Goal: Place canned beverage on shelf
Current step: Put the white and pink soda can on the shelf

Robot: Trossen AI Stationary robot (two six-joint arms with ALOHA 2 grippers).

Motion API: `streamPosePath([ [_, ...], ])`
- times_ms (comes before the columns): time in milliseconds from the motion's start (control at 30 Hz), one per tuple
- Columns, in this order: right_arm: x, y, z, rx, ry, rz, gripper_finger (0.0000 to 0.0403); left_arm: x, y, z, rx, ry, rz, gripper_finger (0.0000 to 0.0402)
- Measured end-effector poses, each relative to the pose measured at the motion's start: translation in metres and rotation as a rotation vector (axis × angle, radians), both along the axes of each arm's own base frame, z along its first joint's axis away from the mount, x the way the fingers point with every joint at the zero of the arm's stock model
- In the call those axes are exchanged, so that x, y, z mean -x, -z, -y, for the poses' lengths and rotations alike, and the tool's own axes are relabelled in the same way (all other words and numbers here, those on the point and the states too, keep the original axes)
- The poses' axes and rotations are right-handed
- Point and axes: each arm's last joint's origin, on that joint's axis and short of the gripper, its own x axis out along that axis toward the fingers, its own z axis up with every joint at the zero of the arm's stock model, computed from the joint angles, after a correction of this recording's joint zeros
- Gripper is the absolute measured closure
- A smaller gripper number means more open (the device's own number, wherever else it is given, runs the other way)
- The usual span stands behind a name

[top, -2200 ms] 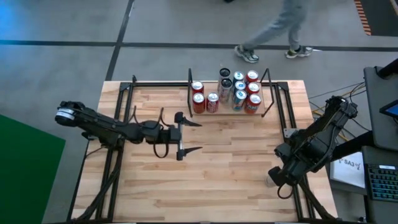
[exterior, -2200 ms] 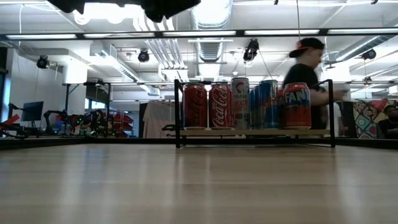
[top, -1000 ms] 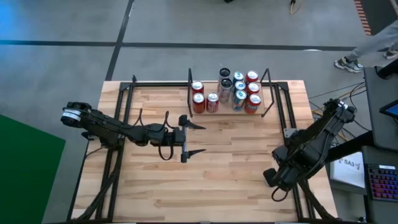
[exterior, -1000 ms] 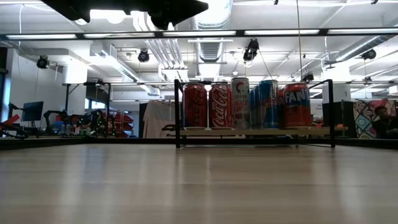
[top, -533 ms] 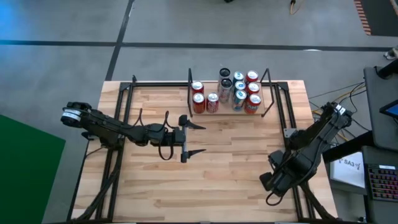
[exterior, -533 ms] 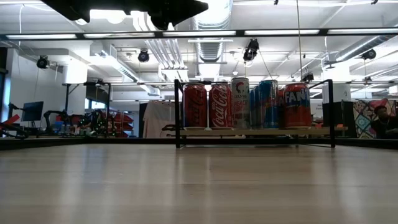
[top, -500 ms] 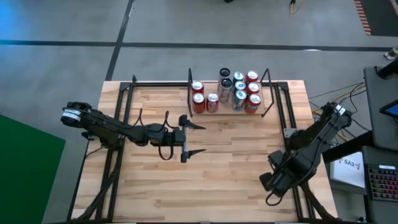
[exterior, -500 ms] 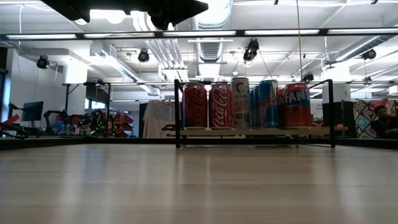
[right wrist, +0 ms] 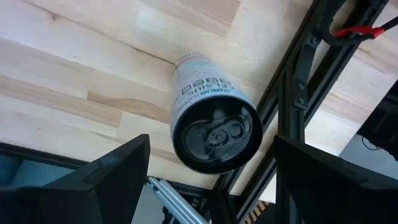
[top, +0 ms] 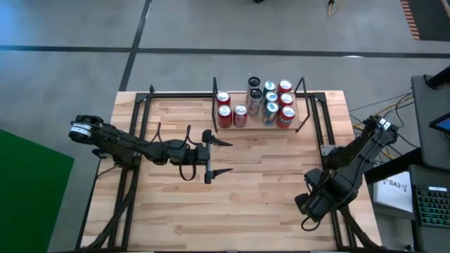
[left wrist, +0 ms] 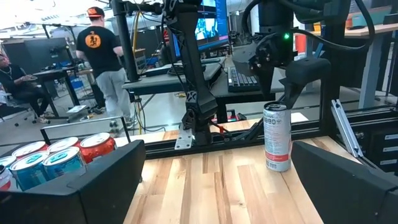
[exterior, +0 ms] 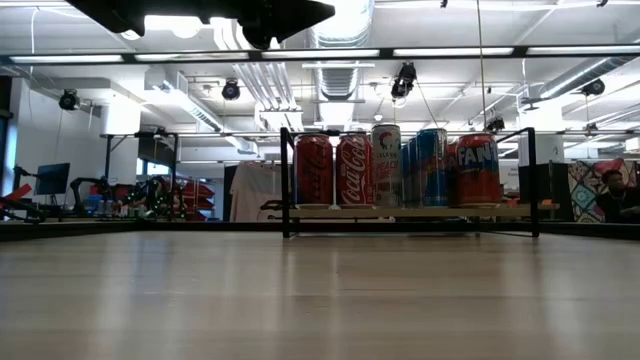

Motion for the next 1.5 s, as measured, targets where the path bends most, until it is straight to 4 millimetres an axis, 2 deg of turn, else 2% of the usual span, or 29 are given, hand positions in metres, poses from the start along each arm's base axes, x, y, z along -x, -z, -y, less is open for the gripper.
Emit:
streamPosePath([
  [333, 0.001, 0.013, -0.006, 0.002, -0.009, 0.006, 0.0074, 0.000, 0.000, 0.000, 0.001, 0.000, 0.000, 0.0012],
  [1167, 0.003, 0.050, -0.004, 0.024, -0.021, -0.012, 0.0076, 0.000, -0.001, 0.000, 0.005, 0.000, 0.006, 0.0012],
  [1300, 0.003, 0.052, -0.004, 0.027, -0.021, -0.017, 0.0091, 0.000, -0.001, 0.000, 0.005, -0.001, 0.006, 0.0012],
  [1500, 0.003, 0.052, -0.004, 0.022, -0.021, -0.016, 0.0152, 0.000, -0.001, 0.000, 0.006, -0.001, 0.007, 0.0012],
])
